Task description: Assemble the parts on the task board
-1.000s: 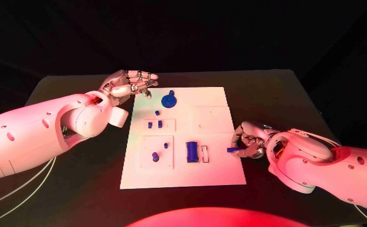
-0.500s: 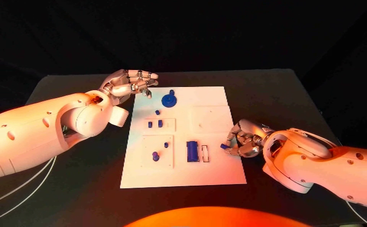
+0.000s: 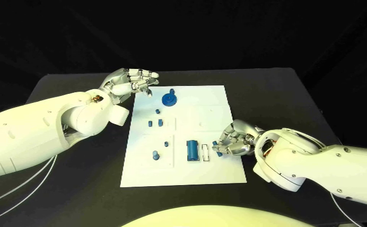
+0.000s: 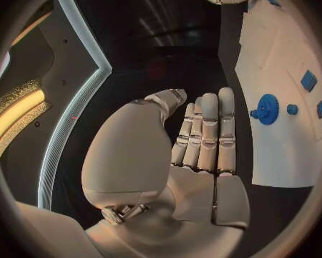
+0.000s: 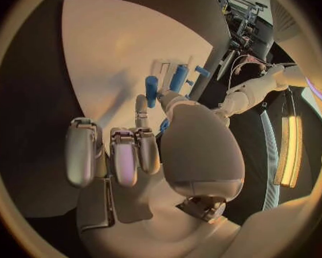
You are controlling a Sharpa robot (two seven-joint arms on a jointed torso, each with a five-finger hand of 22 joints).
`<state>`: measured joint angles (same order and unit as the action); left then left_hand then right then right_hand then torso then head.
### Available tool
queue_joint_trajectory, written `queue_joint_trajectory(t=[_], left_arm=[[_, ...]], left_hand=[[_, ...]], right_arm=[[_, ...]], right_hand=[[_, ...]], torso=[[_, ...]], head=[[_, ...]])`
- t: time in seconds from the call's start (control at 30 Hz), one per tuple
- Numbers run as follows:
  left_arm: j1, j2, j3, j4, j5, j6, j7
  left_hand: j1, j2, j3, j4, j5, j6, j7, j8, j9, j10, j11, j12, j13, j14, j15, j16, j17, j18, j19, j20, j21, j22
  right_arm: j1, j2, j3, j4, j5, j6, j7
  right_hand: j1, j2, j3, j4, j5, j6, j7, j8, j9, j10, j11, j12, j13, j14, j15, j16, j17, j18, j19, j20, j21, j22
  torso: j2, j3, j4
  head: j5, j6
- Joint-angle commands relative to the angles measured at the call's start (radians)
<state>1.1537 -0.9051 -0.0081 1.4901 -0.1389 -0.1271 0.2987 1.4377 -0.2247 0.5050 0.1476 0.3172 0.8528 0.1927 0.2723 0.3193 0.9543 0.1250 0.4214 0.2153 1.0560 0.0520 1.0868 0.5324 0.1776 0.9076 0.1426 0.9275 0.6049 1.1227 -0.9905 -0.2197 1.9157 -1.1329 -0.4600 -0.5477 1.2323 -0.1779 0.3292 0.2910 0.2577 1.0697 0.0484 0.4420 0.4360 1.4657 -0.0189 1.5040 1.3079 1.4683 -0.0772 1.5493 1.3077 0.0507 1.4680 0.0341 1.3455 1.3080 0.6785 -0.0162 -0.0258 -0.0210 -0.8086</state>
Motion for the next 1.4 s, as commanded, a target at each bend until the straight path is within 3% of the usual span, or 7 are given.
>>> queue_joint_trajectory(t=[0.03, 0.43, 0.6, 1.07, 1.4], left_arm=[[0.0, 0.002, 0.001, 0.003, 0.004, 0.013, 0.01], [0.0, 0.003, 0.001, 0.003, 0.004, 0.015, 0.01], [0.0, 0.003, 0.001, 0.002, 0.004, 0.015, 0.009], [0.0, 0.004, 0.001, 0.001, 0.004, 0.016, 0.008], [0.0, 0.003, 0.001, 0.001, 0.004, 0.013, 0.008]], left_hand=[[0.002, 0.007, 0.0, -0.004, 0.003, -0.009, 0.0, 0.006, -0.002, -0.005, 0.001, 0.004, -0.002, -0.008, -0.001, -0.003, -0.001, 0.007, 0.002, 0.004, -0.006, -0.001], [0.002, 0.007, 0.0, -0.004, 0.003, -0.009, 0.0, 0.006, -0.002, -0.005, 0.001, 0.004, -0.002, -0.008, -0.001, -0.003, -0.001, 0.007, 0.002, 0.004, -0.006, -0.001], [0.002, 0.007, 0.0, -0.004, 0.003, -0.009, 0.0, 0.006, -0.002, -0.005, 0.001, 0.004, -0.002, -0.008, -0.001, -0.003, -0.001, 0.007, 0.002, 0.004, -0.006, -0.001], [0.004, 0.008, 0.0, -0.006, 0.003, -0.008, 0.0, 0.007, -0.002, -0.005, 0.001, 0.005, -0.002, -0.009, -0.001, -0.003, -0.001, 0.007, 0.003, 0.003, -0.006, -0.001], [0.004, 0.008, 0.0, -0.006, 0.003, -0.008, 0.0, 0.007, -0.002, -0.005, 0.001, 0.005, -0.002, -0.009, -0.001, -0.003, -0.001, 0.007, 0.003, 0.003, -0.006, -0.001]], right_arm=[[-0.001, 0.016, 0.0, -0.006, 0.064, 0.006, 0.011], [-0.005, 0.052, 0.0, -0.019, 0.088, 0.016, 0.019], [-0.007, 0.062, 0.0, -0.024, 0.09, 0.02, 0.021], [-0.012, 0.076, 0.0, -0.039, 0.091, 0.038, 0.022], [-0.013, 0.08, 0.0, -0.047, 0.078, 0.046, 0.019]], right_hand=[[-0.008, -0.001, 0.006, -0.001, -0.003, -0.006, 0.002, -0.001, -0.001, 0.076, -0.003, 0.004, 0.219, 0.094, -0.004, 0.006, 0.219, -0.01, 0.044, -0.006, 0.003, 0.209], [-0.012, 0.001, 0.01, -0.002, -0.002, -0.006, 0.001, 0.0, 0.0, 0.077, -0.003, 0.006, 0.22, 0.094, -0.004, 0.007, 0.221, -0.01, 0.043, -0.006, 0.0, 0.209], [-0.012, 0.002, 0.011, -0.003, -0.002, -0.006, 0.001, 0.0, 0.0, 0.077, -0.004, 0.006, 0.22, 0.094, -0.004, 0.007, 0.22, -0.01, 0.042, -0.006, -0.001, 0.208], [-0.013, 0.001, 0.013, -0.004, -0.002, -0.007, 0.001, 0.0, 0.0, 0.076, -0.004, 0.005, 0.219, 0.093, -0.005, 0.006, 0.218, -0.009, 0.042, -0.006, -0.004, 0.208], [-0.061, -0.017, 0.005, 0.0, -0.004, -0.01, 0.005, 0.004, 0.004, 0.076, -0.001, 0.003, 0.219, 0.093, -0.003, 0.006, 0.218, -0.009, 0.041, -0.005, -0.005, 0.207]], torso=[[0.0, -0.0006, 0.0011], [0.0, 0.0005, 0.0002], [0.0, 0.0013, -0.0005], [0.0, 0.0005, 0.0004], [0.0, 0.0001, -0.0001]], head=[[-0.002, -0.004], [0.005, -0.003], [0.005, -0.007], [0.009, -0.006], [0.006, -0.007]])
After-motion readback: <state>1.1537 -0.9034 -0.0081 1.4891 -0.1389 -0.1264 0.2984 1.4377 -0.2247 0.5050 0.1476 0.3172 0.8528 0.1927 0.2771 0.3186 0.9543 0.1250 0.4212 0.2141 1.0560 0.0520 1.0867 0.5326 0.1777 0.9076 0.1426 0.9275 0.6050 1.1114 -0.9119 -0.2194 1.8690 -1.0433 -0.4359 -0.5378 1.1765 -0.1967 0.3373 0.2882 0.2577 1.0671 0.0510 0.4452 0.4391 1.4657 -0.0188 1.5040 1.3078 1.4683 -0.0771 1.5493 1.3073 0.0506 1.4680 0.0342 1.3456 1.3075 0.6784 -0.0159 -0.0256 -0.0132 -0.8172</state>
